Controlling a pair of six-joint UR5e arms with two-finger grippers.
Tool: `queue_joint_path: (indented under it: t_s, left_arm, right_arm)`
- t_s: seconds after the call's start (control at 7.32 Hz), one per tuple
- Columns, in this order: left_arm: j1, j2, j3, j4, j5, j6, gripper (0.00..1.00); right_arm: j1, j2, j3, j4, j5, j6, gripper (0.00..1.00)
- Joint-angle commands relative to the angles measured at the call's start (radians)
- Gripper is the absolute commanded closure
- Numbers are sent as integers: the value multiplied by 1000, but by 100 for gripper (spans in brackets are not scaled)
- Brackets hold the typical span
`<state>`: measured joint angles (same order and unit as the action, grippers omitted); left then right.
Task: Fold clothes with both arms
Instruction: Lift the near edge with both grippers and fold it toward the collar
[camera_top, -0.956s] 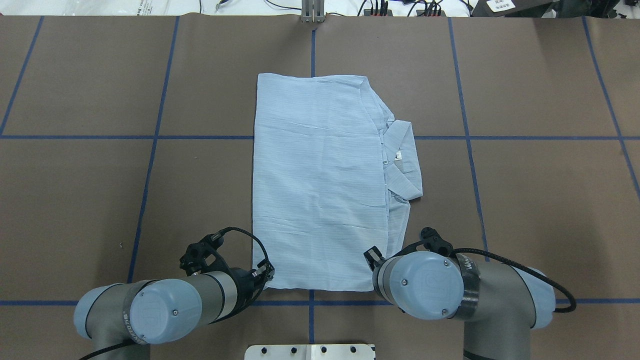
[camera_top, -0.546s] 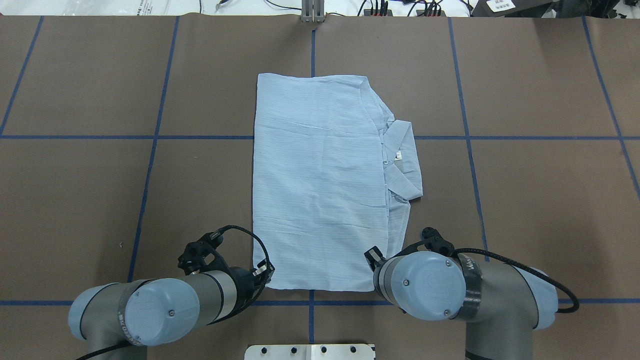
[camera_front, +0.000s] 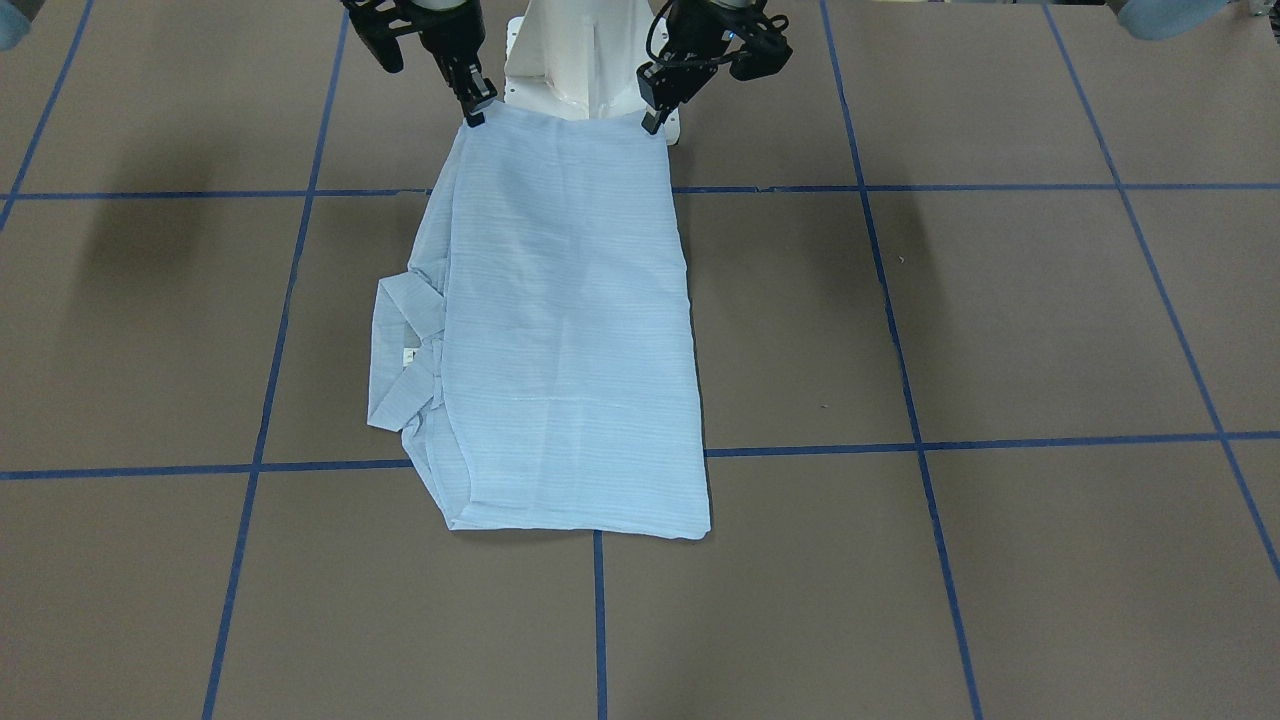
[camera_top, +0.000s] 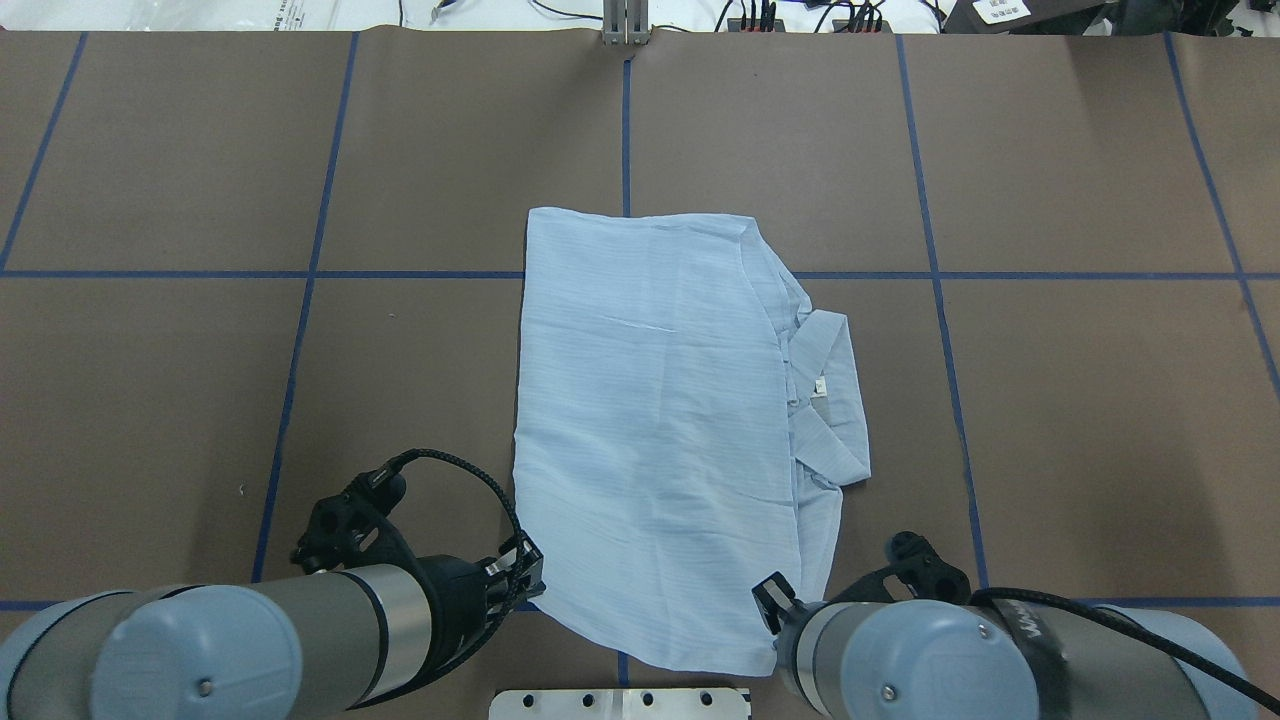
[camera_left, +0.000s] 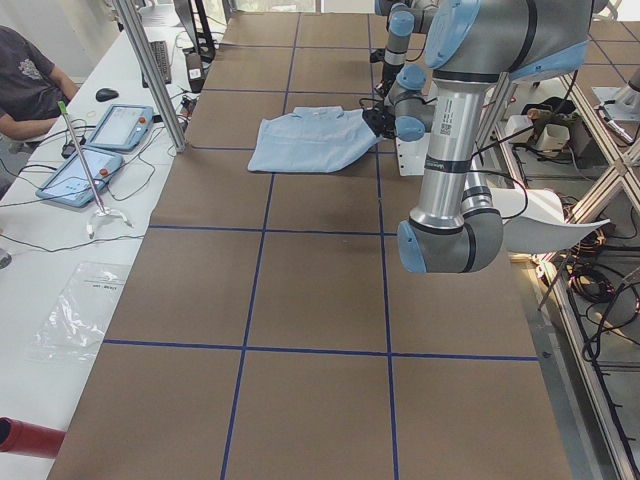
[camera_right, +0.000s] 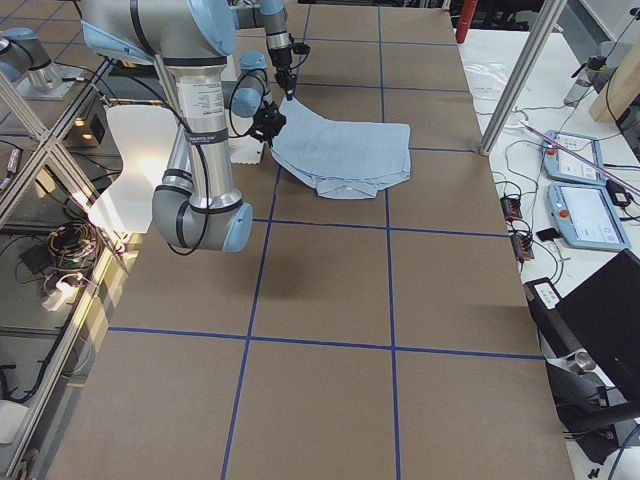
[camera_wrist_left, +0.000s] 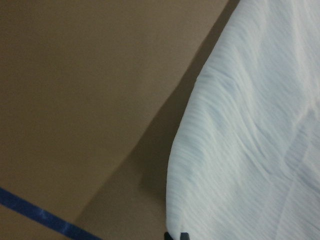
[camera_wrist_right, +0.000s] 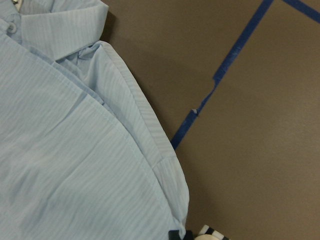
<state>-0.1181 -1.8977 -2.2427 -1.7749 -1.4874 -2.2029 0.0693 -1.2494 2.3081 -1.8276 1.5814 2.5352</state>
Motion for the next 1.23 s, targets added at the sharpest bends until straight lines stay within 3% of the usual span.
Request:
queue_joint_path:
  t_s: [0.0, 0.27, 0.41, 0.82, 1.09]
  left_arm:
    - [-9, -23, -80, 54, -13, -26, 100]
    - [-177, -105, -1, 55, -43, 128, 100]
    - [-261, -133, 103, 36, -75, 194, 100]
    - [-392, -219, 364, -113, -86, 333, 100]
    - [-429, -319, 632, -277, -86, 339, 100]
  right_arm:
    - [70, 2, 94, -73, 12, 5, 100]
    - [289, 53, 33, -64, 150, -103, 100]
    - [363, 114, -80, -58, 176, -189, 100]
    - [547, 200, -435, 201, 267, -336, 100]
    - [602, 315, -634, 218, 305, -424, 100]
